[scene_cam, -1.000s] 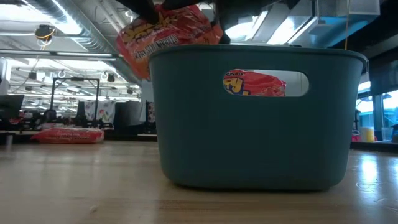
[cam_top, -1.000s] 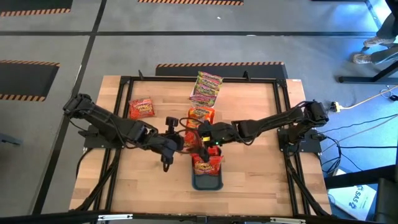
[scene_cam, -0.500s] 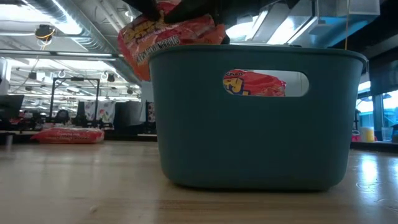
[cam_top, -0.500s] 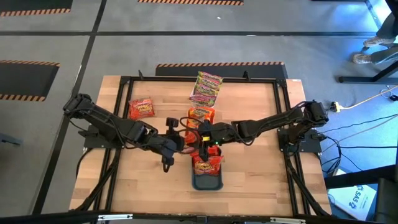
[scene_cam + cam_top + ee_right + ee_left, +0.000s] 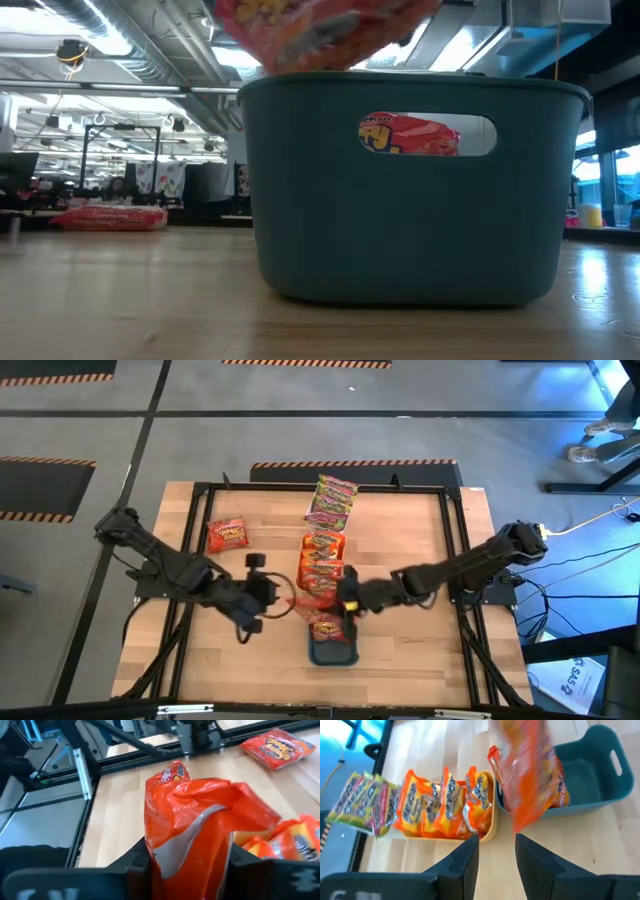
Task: Sort Maruchan noodles
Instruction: Put the orange noodle pack into the blue bin
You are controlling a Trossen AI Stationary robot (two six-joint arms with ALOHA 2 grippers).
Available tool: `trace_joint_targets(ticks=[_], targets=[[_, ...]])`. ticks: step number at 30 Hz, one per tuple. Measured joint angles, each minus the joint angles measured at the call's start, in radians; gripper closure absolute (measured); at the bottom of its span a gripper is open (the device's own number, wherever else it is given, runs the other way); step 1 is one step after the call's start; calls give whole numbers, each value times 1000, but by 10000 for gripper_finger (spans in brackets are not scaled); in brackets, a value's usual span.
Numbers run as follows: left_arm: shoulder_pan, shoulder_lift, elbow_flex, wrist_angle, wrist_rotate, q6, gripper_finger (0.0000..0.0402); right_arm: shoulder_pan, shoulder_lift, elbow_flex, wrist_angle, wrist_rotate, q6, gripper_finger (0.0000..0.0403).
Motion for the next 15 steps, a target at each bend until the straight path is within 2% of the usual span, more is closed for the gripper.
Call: trace_joint_targets(ticks=[3, 6, 15], targets=[[-65, -39, -78, 40, -69, -98, 281, 74, -18, -50, 19, 54, 0, 305], [-124, -67, -174, 154, -120, -189, 280, 137, -18, -127, 143, 89, -4, 303], [-197, -44, -400, 658, -80, -201, 280, 245, 13, -407, 676, 177, -80, 306]])
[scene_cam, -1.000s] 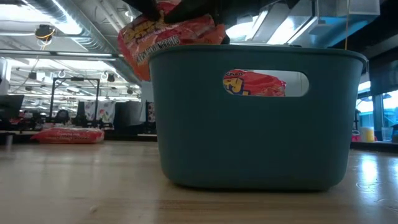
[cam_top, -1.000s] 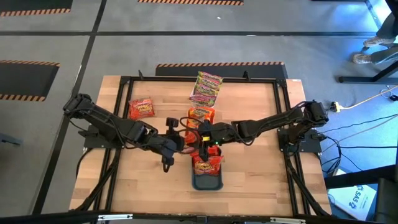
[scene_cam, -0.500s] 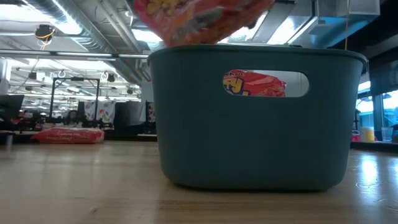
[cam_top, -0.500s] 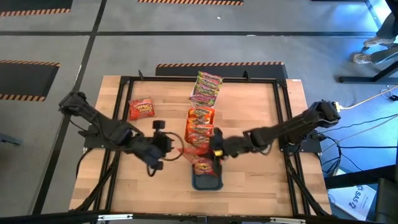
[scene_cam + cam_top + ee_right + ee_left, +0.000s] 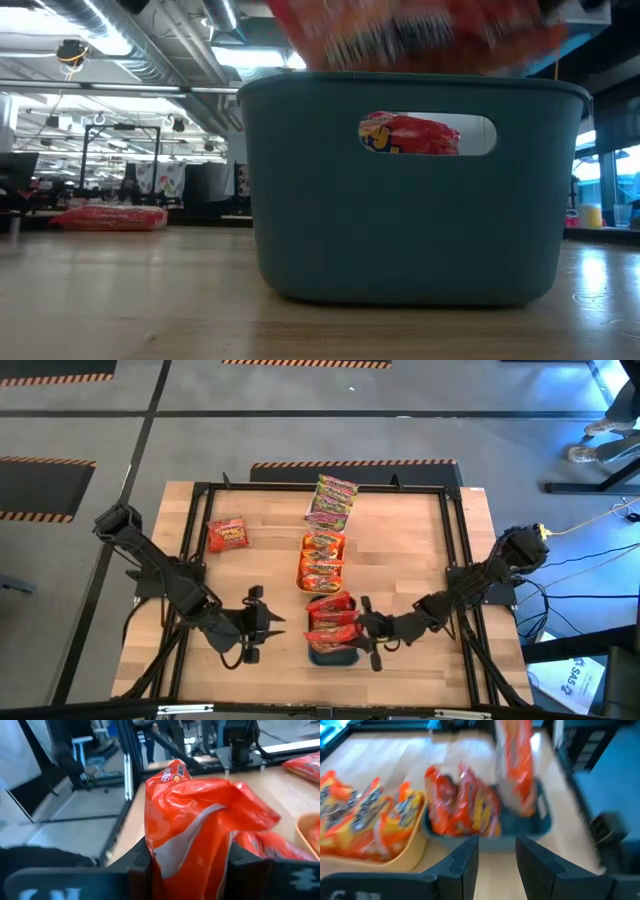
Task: Sort Maruchan noodles
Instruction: Put the orange noodle pack into the blue bin
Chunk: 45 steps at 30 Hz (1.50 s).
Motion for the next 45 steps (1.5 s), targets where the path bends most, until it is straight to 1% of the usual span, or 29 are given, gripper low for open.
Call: trace_joint_targets(ticks=[1, 3, 6, 10, 17, 21, 24, 26, 32, 35, 38, 41, 45], targets=[[0, 0, -14, 48, 1, 0, 280, 5, 13, -20, 28, 16, -12, 304], [0, -1, -34, 113, 1, 0, 280, 5, 53, -31, 90, 12, -14, 299], [5, 0, -38, 158, 2, 0, 280, 0, 114, -24, 170, -16, -28, 295], [10, 0, -38, 180, 2, 0, 280, 2, 167, -27, 238, 10, -94, 302], [13, 0, -38, 196, 2, 0, 280, 1, 206, -25, 260, 19, -130, 294], [24, 0, -38, 202, 2, 0, 280, 1, 232, -25, 248, 60, -122, 283], [26, 0, -38, 204, 1, 0, 280, 1, 245, -25, 249, 63, -122, 267], [27, 0, -38, 205, 1, 6, 280, 1, 245, -25, 243, 63, -123, 250], [41, 0, -38, 206, 1, 8, 280, 1, 245, -25, 206, 128, -141, 176], [48, 0, -38, 206, 2, 8, 280, 1, 223, -25, 157, 118, -153, 147], [54, 0, -38, 206, 1, 8, 280, 1, 171, -25, 137, 110, -148, 130], [70, 0, -37, 195, 2, 8, 280, 2, 105, -25, 67, 87, -147, 126], [107, -4, -37, 107, 2, 0, 280, 2, -15, -24, -88, 48, -130, 131]])
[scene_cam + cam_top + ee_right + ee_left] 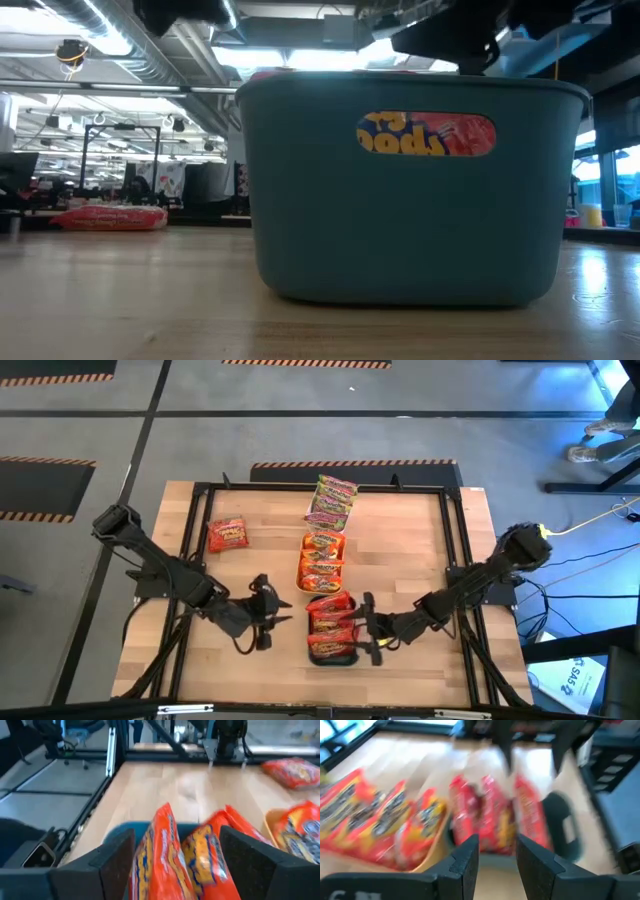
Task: Sort Maruchan noodles
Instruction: Put the orange noodle pack into the blue bin
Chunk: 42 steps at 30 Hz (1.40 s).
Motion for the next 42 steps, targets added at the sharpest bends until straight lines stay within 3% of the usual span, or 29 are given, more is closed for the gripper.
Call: trace_joint_targets(ticks=[3, 6, 11, 14, 16, 20, 26, 30, 34, 38, 42], targets=[[55, -40, 7, -153, 4, -52, 280, 0, -72, 0, -125, -2, 31, 136], [154, -109, 32, -417, -1, -163, 280, 0, -118, 0, -238, 36, 34, 143], [420, -212, 33, -907, 27, -444, 280, -1, -133, -1, -369, 208, 15, 167], [616, -231, 6, -1085, 37, -534, 280, -11, -133, -2, -400, 279, 4, 188], [746, -230, -26, -1081, 65, -528, 280, -25, -132, -2, -417, 280, 4, 201], [972, -204, -102, -941, 204, -367, 280, -58, -132, -2, -464, 236, 27, 224], [1216, -117, -143, -777, 319, -171, 280, -74, -132, -3, -503, 174, 81, 243], [1279, -43, -144, -759, 368, -98, 280, -72, -132, -3, -502, 167, 94, 246], [1269, 22, -144, -726, 401, 11, 280, -72, -132, -3, -501, 147, 96, 246], [1190, 69, -145, -708, 499, 148, 280, -73, -132, -3, -497, 152, 97, 246], [1043, 82, -145, -709, 573, 240, 280, -73, -132, -3, -496, 153, 98, 246]])
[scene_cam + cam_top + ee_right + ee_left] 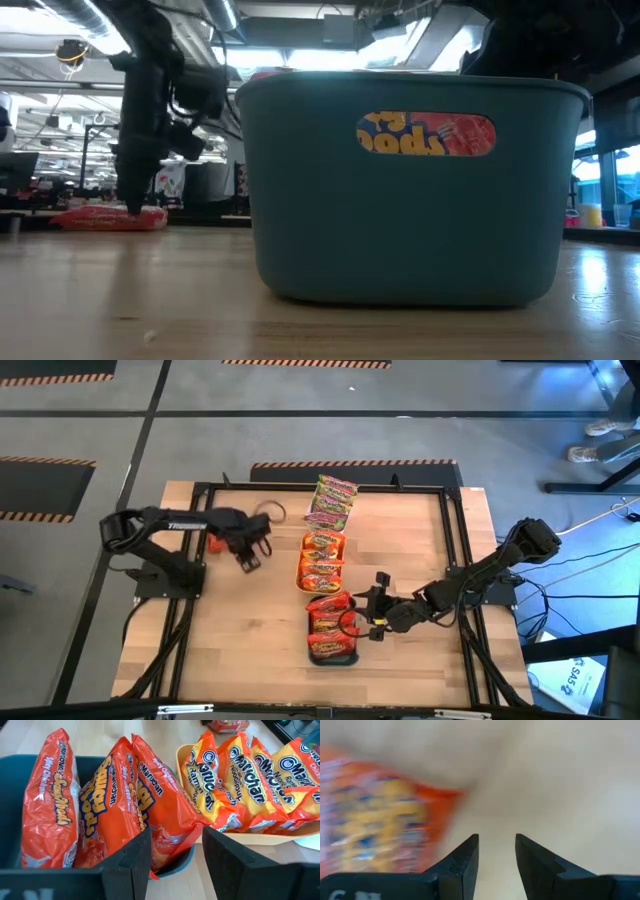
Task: Sort Maruchan noodles
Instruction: Put the orange noodle pack into the blue bin
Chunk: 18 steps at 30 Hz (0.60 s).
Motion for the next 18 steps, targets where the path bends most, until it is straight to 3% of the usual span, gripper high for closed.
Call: trace_joint_targets(ticks=[3, 5, 9, 12, 14, 18], targets=[[-129, 0, 2, -5, 80, 27, 280, 0, 0, 0, 8, 0, 0, 246], [-205, -16, 17, -44, 60, -16, 280, 0, 0, 0, 14, 0, 0, 246], [-260, -79, 57, -117, -196, -171, 280, 0, 0, 0, 39, 0, -1, 246], [-208, -123, 55, -135, -416, -307, 280, 0, 0, 0, 60, 1, -7, 246], [-140, -136, 49, -152, -503, -350, 280, 0, 0, 0, 62, 0, -6, 246], [19, -122, 7, -103, -501, -347, 280, 0, 1, 0, 62, -3, 3, 246]])
